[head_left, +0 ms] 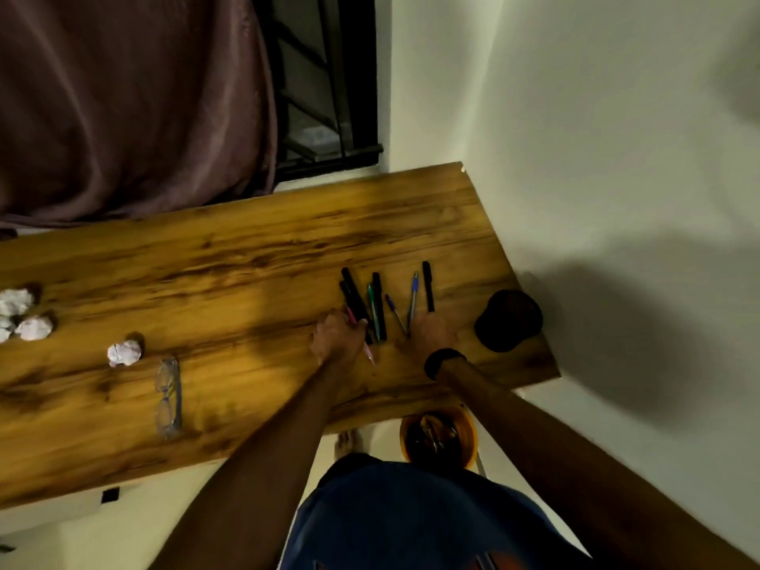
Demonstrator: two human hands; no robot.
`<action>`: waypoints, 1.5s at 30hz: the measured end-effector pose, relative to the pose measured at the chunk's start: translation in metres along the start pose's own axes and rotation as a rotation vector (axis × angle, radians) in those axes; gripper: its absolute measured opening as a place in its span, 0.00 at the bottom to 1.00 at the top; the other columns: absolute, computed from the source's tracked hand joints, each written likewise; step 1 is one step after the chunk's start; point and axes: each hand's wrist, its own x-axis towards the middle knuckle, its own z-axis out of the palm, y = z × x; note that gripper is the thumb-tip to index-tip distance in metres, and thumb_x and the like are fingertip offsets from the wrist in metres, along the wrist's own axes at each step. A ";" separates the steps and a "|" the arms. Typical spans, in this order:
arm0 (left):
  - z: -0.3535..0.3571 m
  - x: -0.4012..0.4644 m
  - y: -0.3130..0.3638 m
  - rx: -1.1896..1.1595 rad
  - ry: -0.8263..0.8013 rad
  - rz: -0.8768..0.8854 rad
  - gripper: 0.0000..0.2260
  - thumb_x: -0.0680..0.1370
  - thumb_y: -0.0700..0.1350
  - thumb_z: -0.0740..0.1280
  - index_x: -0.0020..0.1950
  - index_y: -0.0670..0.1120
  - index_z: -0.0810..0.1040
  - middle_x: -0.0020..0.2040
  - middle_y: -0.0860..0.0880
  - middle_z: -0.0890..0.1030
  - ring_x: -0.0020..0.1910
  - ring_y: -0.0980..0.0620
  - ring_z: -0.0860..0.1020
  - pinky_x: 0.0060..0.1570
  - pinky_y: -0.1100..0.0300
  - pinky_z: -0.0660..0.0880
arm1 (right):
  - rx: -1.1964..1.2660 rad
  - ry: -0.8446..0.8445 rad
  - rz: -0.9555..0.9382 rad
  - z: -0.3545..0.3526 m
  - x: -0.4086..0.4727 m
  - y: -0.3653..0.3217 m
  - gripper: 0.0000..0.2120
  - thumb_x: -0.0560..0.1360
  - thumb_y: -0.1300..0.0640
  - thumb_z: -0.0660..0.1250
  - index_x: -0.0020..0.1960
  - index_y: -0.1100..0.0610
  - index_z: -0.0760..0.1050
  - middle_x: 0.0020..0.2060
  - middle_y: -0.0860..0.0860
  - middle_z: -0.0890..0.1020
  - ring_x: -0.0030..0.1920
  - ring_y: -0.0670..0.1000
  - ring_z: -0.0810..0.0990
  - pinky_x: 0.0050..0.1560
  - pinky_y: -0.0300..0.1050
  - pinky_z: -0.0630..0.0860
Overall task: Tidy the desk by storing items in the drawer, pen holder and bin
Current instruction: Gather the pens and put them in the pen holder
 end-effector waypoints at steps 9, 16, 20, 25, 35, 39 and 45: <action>-0.022 0.059 0.000 0.059 -0.113 0.012 0.11 0.67 0.54 0.70 0.45 0.51 0.83 0.47 0.48 0.83 0.49 0.45 0.81 0.48 0.50 0.80 | 0.946 0.030 0.189 0.000 0.018 -0.020 0.10 0.76 0.53 0.67 0.45 0.61 0.75 0.36 0.52 0.82 0.33 0.46 0.81 0.32 0.38 0.77; -0.022 0.074 -0.013 -0.039 -0.151 0.095 0.08 0.70 0.55 0.71 0.44 0.53 0.78 0.43 0.52 0.80 0.45 0.50 0.79 0.40 0.59 0.72 | 1.422 0.054 0.259 -0.005 0.017 -0.021 0.03 0.76 0.62 0.68 0.45 0.58 0.75 0.39 0.55 0.82 0.34 0.49 0.80 0.32 0.38 0.75; -0.013 0.091 -0.020 -0.214 -0.173 0.093 0.09 0.73 0.49 0.69 0.38 0.53 0.69 0.38 0.51 0.77 0.41 0.45 0.81 0.36 0.54 0.77 | 1.112 0.183 0.226 0.003 0.026 -0.031 0.06 0.75 0.61 0.70 0.44 0.54 0.73 0.39 0.51 0.79 0.40 0.50 0.78 0.42 0.44 0.78; -0.029 0.099 -0.016 -0.335 -0.093 0.149 0.13 0.79 0.54 0.64 0.57 0.48 0.67 0.42 0.46 0.81 0.34 0.46 0.80 0.35 0.47 0.80 | 0.765 0.325 0.220 -0.024 0.064 -0.060 0.08 0.75 0.51 0.69 0.50 0.53 0.75 0.42 0.47 0.78 0.42 0.46 0.77 0.37 0.37 0.71; -0.063 0.118 -0.016 -0.231 -0.330 0.200 0.11 0.79 0.42 0.64 0.62 0.47 0.77 0.55 0.46 0.81 0.45 0.50 0.78 0.39 0.58 0.75 | 0.135 0.071 -0.092 -0.022 0.114 -0.080 0.12 0.78 0.58 0.60 0.58 0.58 0.77 0.58 0.57 0.73 0.60 0.58 0.73 0.56 0.49 0.73; -0.063 0.124 -0.013 -0.312 -0.277 0.129 0.08 0.79 0.46 0.66 0.58 0.50 0.78 0.55 0.46 0.82 0.51 0.47 0.80 0.52 0.51 0.79 | 0.208 0.177 0.049 -0.019 0.110 -0.074 0.13 0.77 0.52 0.62 0.56 0.59 0.77 0.56 0.59 0.75 0.57 0.60 0.74 0.55 0.51 0.73; -0.062 0.124 0.008 -0.448 -0.298 0.076 0.13 0.77 0.42 0.68 0.62 0.46 0.78 0.55 0.46 0.82 0.53 0.46 0.80 0.52 0.52 0.78 | 0.296 0.145 0.250 -0.028 0.121 -0.067 0.16 0.74 0.55 0.67 0.60 0.60 0.74 0.59 0.60 0.75 0.59 0.61 0.76 0.57 0.52 0.75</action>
